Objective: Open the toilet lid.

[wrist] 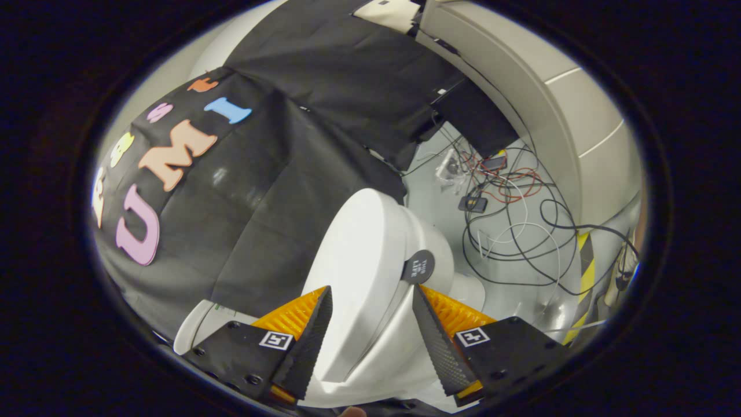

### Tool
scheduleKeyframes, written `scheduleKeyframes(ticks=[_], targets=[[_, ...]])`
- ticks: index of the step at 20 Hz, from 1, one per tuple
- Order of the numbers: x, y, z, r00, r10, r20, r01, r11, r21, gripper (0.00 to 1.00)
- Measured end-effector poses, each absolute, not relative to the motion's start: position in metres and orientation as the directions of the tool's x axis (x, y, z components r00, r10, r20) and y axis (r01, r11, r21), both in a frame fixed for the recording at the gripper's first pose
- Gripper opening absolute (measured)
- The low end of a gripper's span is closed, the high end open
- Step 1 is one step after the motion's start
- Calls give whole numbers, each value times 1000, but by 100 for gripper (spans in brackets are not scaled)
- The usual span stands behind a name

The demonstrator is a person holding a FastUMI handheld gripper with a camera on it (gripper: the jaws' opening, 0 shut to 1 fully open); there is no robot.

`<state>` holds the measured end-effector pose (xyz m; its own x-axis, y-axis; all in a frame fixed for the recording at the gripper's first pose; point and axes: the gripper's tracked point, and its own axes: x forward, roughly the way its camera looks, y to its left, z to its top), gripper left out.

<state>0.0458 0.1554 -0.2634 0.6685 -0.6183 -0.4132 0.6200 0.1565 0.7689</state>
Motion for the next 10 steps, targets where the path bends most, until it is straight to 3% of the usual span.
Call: scheduleKeyframes(ticks=[6,8,9,10], targets=[[49,133,-301,648,-579,-495,629,39,777,87],[53,128,-312,648,-563,-513,632,21,775,75],[55,127,-313,654,-553,-516,627,15,779,75],[56,124,-317,654,-546,-523,624,0,781,64]])
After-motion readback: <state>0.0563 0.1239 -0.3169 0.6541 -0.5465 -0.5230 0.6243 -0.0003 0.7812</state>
